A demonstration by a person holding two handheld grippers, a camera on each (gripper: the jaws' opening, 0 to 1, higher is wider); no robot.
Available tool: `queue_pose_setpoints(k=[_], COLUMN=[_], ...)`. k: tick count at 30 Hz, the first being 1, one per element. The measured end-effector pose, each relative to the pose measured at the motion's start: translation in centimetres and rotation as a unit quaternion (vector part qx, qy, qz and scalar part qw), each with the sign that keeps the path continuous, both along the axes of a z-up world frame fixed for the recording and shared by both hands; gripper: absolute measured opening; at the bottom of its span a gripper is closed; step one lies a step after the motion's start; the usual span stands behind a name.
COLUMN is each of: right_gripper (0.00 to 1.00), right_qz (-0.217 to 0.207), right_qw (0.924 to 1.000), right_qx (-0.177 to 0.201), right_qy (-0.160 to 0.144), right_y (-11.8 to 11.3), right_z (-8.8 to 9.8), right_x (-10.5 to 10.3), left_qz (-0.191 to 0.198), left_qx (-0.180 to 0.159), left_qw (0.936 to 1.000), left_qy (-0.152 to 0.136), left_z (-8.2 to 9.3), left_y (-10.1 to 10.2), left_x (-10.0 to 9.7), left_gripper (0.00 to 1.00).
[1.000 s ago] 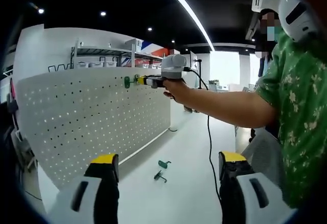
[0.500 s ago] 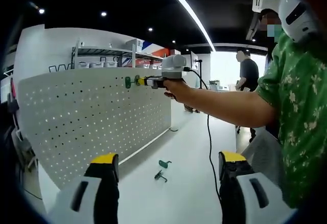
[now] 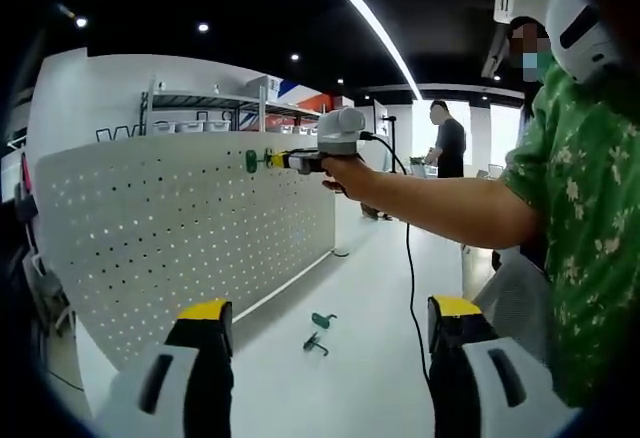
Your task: Insert the hook assembly into the mounting plate slot until the hook locks in place.
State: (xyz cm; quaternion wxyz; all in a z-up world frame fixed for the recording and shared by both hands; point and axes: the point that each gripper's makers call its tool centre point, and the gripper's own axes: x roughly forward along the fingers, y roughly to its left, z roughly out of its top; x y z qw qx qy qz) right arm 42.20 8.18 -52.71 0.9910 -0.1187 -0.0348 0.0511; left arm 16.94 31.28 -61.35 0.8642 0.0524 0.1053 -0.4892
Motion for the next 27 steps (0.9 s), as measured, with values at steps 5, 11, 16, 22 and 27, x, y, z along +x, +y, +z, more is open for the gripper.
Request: queue_pose_setpoints(k=[5, 11, 16, 22, 27], right_gripper=[0.02, 0.02, 0.05, 0.06, 0.06], right_qz=[0.005, 0.005, 0.005, -0.001, -0.004], right_qw=[1.0, 0.9999, 0.9999, 0.9999, 0.9996], right_qx=[0.001, 0.001, 0.002, 0.014, 0.028], right_qy=[0.007, 0.011, 0.009, 0.002, -0.005], right_y=[0.02, 0.04, 0.24, 0.16, -0.09], right_z=[-0.05, -0.1, -0.24, -0.26, -0.16], right_x=[-0.07, -0.16, -0.33, -0.47, -0.46], left_qz=[-0.001, -0.004, -0.002, 0.0, -0.002], left_qx=[-0.001, -0.001, 0.0, 0.0, 0.0], left_qw=[1.0, 1.0, 1.0, 1.0, 1.0], left_qy=[0.0, -0.002, -0.001, -0.002, -0.001], left_z=[0.03, 0.18, 0.13, 0.13, 0.07], left_y=[-0.26, -0.52, -0.3, -0.17, -0.24], left_x=[0.03, -0.14, -0.28, -0.32, -0.26], left_gripper=[0.82, 0.82, 0.81, 0.81, 0.81])
